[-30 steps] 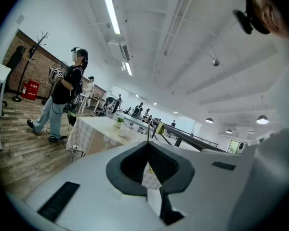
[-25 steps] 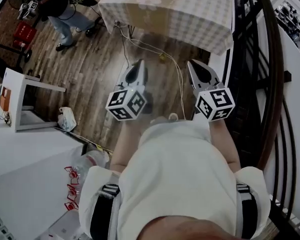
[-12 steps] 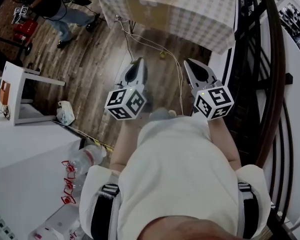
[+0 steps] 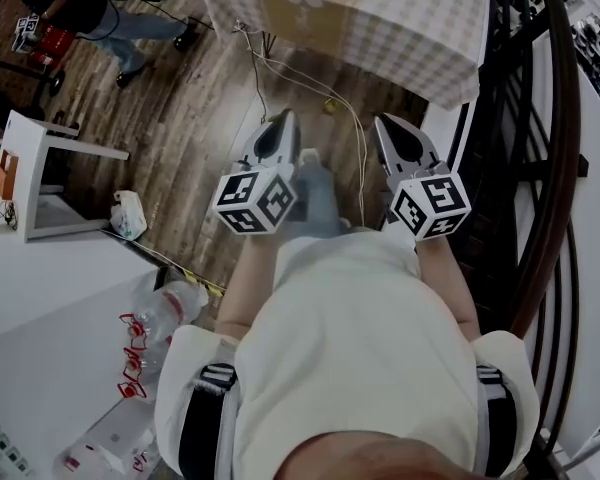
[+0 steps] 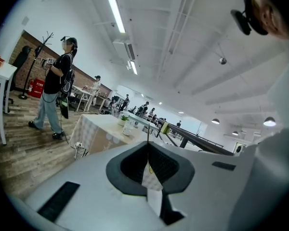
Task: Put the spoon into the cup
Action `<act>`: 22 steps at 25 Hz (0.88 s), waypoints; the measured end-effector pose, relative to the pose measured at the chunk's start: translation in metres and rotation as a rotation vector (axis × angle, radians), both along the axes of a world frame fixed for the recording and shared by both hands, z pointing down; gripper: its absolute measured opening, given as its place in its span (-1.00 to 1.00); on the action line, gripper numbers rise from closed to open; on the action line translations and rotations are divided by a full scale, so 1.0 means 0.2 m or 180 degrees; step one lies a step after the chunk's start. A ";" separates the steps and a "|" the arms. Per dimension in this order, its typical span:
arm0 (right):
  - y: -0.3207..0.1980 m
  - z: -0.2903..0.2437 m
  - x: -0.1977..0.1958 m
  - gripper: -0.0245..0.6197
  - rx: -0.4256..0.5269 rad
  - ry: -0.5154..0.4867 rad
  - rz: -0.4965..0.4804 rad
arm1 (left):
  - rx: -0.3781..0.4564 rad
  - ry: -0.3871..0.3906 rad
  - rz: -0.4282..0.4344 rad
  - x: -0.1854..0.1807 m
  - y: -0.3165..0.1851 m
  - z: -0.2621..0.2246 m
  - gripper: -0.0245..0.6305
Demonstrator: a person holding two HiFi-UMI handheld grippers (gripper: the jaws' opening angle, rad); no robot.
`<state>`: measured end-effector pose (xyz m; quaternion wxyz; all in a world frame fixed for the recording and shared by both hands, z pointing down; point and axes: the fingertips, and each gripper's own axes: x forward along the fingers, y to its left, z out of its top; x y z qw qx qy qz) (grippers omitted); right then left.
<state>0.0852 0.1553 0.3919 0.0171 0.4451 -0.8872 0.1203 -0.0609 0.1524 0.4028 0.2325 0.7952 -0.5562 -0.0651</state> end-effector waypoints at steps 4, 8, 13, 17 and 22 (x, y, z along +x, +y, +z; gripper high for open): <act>-0.11 -0.02 0.00 -0.92 0.0013 -0.0011 0.0034 | -0.0009 0.0038 0.0008 -0.01 -0.11 -0.01 -0.91; -0.26 -0.05 -0.04 -0.92 0.0049 -0.0008 0.0053 | 0.0018 0.0064 0.0036 -0.04 -0.25 -0.04 -0.91; -0.46 -0.06 -0.09 -0.92 0.0055 0.0004 0.0091 | 0.0010 0.0118 0.0053 -0.10 -0.45 -0.04 -0.91; -0.63 -0.05 -0.14 -0.92 0.0052 0.0054 0.0130 | -0.0018 0.0152 0.0104 -0.15 -0.64 -0.02 -0.91; -0.82 -0.07 -0.21 -0.92 0.0057 0.0128 0.0197 | -0.0009 0.0131 0.0215 -0.21 -0.87 -0.03 -0.91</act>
